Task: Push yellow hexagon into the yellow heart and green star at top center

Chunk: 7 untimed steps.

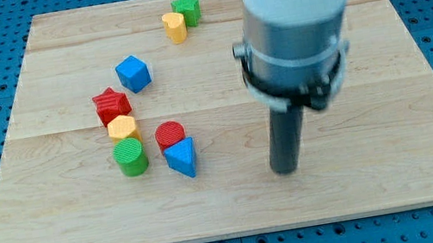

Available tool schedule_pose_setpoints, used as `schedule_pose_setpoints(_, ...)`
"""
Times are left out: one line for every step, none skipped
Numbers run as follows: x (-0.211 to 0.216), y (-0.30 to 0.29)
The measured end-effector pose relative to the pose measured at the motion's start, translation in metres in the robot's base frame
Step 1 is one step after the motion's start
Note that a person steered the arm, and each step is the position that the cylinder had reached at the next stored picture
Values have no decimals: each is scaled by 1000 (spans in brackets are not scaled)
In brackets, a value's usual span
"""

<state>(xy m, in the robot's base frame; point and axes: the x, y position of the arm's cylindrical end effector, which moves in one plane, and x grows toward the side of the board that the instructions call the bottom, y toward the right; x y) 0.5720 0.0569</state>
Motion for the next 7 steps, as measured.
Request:
schedule_pose_setpoints(11, -83)
schedule_pose_setpoints(-1, -177)
schedule_pose_setpoints(-53, -193)
schedule_pose_setpoints(-95, -193)
schedule_pose_setpoints(-133, -194)
schedule_pose_setpoints(-140, -182)
schedule_pose_setpoints(-141, -146)
